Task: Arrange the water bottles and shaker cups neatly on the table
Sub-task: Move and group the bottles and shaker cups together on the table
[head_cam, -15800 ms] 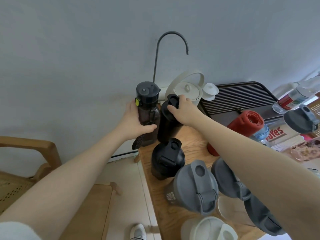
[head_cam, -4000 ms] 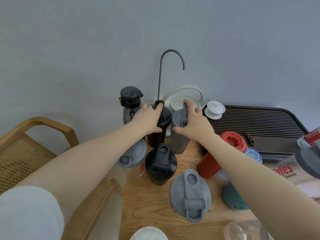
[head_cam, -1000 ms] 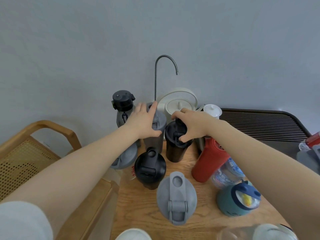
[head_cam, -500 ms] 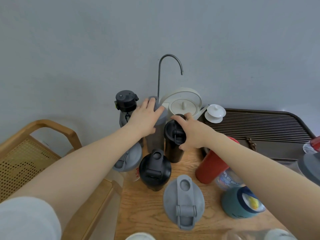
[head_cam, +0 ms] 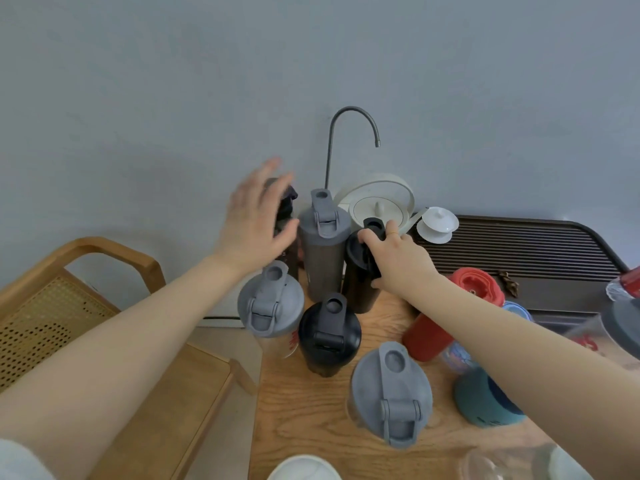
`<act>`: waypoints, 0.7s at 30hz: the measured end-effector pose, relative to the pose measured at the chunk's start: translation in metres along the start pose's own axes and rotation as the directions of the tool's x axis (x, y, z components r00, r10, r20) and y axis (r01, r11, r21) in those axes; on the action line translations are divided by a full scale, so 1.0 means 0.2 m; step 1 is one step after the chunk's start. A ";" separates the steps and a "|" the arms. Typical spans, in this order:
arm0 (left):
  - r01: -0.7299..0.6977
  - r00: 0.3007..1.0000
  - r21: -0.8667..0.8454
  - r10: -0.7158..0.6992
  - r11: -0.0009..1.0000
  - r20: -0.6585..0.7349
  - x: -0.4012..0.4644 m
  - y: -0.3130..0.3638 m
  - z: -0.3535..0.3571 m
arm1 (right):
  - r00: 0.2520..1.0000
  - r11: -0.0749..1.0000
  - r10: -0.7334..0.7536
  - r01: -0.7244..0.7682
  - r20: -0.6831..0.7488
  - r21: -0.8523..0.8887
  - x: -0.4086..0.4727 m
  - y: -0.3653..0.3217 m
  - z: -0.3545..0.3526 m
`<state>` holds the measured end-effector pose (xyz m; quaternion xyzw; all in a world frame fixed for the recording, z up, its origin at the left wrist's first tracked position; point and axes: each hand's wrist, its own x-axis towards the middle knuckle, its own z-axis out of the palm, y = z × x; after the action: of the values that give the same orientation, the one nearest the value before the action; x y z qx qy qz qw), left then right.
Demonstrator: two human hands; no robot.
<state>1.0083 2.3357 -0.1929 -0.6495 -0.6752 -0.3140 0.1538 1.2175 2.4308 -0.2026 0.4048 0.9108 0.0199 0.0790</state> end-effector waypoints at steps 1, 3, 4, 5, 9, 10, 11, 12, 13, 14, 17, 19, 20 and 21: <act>0.074 0.994 -0.031 -0.076 0.997 -0.082 -0.02 -0.04 -0.02 | 1.000 0.999 0.017 -0.017 -0.004 -0.038 0.00 -0.01 0.00; 0.294 0.944 -0.154 -0.312 0.943 -0.107 -0.04 -0.11 -0.03 | 0.997 0.996 0.059 -0.062 -0.044 -0.067 0.01 -0.03 -0.03; 0.426 0.896 -0.239 -0.443 0.873 -0.020 -0.05 -0.14 -0.02 | 0.993 0.996 0.081 -0.084 -0.083 -0.031 0.02 -0.05 -0.05; 0.552 0.830 -0.324 -0.543 0.768 0.127 -0.05 -0.18 0.00 | 0.987 0.995 0.093 -0.089 -0.129 0.036 0.04 -0.06 -0.08; 0.779 0.608 -0.365 -0.471 0.509 0.639 -0.05 -0.26 0.07 | 0.993 0.948 -0.037 0.070 -0.110 0.311 0.18 -0.11 -0.17; 0.762 0.615 -0.362 -0.426 0.537 0.664 -0.05 -0.26 0.08 | 0.994 0.930 -0.101 0.112 -0.049 0.351 0.22 -0.12 -0.19; 0.746 0.628 -0.376 -0.393 0.550 0.671 -0.03 -0.26 0.10 | 0.987 0.921 -0.162 0.145 0.015 0.362 0.26 -0.13 -0.21; 0.731 0.644 -0.402 -0.364 0.552 0.673 -0.01 -0.25 0.12 | 0.975 0.923 -0.208 0.169 0.077 0.345 0.29 -0.14 -0.22; 0.727 0.650 -0.420 -0.346 0.543 0.676 0.00 -0.25 0.13 | 0.963 0.932 -0.235 0.184 0.134 0.312 0.32 -0.15 -0.23; 0.719 0.658 -0.441 -0.321 0.538 0.681 0.02 -0.25 0.14 | 0.952 0.943 -0.247 0.192 0.183 0.273 0.36 -0.16 -0.23; 0.692 0.656 -0.432 -0.253 0.579 0.711 0.04 -0.28 0.16 | 0.943 0.959 -0.245 0.201 0.225 0.201 0.43 -0.18 -0.24; 0.661 0.672 -0.441 -0.217 0.607 0.708 0.04 -0.29 0.16 | 0.955 0.964 -0.226 0.191 0.191 0.186 0.45 -0.18 -0.24; 0.645 0.682 -0.451 -0.197 0.617 0.705 0.04 -0.29 0.14 | 0.958 0.965 -0.226 0.195 0.178 0.174 0.45 -0.19 -0.23; 0.635 0.684 -0.453 -0.183 0.626 0.706 0.03 -0.29 0.14 | 0.958 0.966 -0.234 0.209 0.165 0.156 0.44 -0.20 -0.22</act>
<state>0.9559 2.3609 -0.2228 -0.5395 -0.6634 -0.3397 -0.3918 1.1237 2.4707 -0.1744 0.3049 0.9385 -0.0886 0.1355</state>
